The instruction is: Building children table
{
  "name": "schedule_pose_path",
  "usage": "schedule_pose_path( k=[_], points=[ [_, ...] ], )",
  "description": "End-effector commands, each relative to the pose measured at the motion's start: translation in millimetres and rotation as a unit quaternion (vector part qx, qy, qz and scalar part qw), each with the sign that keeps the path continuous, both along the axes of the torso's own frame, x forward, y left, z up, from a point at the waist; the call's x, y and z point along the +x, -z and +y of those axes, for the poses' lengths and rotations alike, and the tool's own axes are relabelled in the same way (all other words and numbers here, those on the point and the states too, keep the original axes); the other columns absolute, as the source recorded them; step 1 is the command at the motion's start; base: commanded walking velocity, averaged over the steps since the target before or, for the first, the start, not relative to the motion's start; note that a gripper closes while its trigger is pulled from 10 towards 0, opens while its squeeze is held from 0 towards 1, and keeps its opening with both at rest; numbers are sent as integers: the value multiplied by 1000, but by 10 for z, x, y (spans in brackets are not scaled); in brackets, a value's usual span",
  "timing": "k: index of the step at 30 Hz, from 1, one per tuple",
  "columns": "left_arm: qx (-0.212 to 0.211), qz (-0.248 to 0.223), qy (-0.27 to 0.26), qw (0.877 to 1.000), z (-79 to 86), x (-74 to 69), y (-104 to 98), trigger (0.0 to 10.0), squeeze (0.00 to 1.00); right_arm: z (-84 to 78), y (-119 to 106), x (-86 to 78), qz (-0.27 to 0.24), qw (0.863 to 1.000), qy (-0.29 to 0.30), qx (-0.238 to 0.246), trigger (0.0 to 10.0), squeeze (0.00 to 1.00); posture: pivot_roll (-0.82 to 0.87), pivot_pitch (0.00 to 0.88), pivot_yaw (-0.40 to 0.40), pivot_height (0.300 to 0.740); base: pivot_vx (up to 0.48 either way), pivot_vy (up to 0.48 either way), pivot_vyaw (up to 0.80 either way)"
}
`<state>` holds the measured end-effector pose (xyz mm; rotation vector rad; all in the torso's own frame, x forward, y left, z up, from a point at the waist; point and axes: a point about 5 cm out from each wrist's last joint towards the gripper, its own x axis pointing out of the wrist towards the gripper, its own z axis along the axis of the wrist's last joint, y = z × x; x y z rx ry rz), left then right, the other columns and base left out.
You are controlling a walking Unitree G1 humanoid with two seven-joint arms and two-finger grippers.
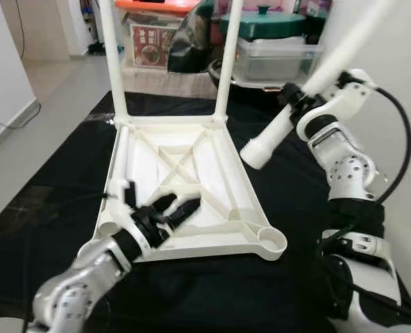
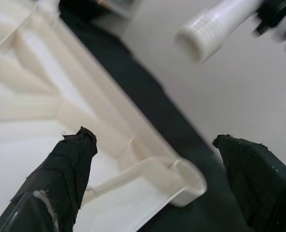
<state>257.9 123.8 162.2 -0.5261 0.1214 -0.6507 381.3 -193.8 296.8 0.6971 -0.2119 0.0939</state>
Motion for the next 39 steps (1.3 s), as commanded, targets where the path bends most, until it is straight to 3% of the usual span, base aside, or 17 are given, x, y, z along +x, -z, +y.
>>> schedule_pose_path(
  k=[1,3,5,9,15,26,29,36,39],
  points=[
    [29,10,-11,999,8,7,80,10000,0,50,13,-20,-4,1000,-8,18,0,0,57,0,-50,740,0,0,0],
    [34,12,-11,999,0,3,99,10000,0,76,31,-40,-6,1000,-9,21,0,0,57,0,-50,740,0,0,0],
    [87,22,-16,996,-9,-6,217,10000,0,151,62,-87,-12,1000,-14,18,0,0,56,0,-48,740,0,0,0],
    [132,26,-25,991,-7,-6,320,10000,0,258,73,-132,-22,999,-22,7,0,0,56,0,-47,740,0,0,0],
    [131,14,-25,991,-9,20,304,10000,0,448,45,-197,-51,997,-56,-23,0,0,57,0,-48,740,0,0,0],
    [136,9,-24,990,-16,24,316,10000,0,542,61,-264,-62,995,-70,-43,0,0,58,0,-46,740,0,0,0],
    [143,6,-25,989,-16,35,324,10000,0,554,202,-227,2,990,-26,-137,0,0,58,0,-44,740,0,0,0],
    [154,-4,-36,987,-6,70,319,10000,0,409,338,-189,68,988,55,-128,0,0,56,0,-43,740,0,0,0],
    [158,-9,-42,987,-1,85,314,10000,0,215,540,-203,147,969,160,-115,0,0,58,0,-46,740,0,0,0]
  ],
)
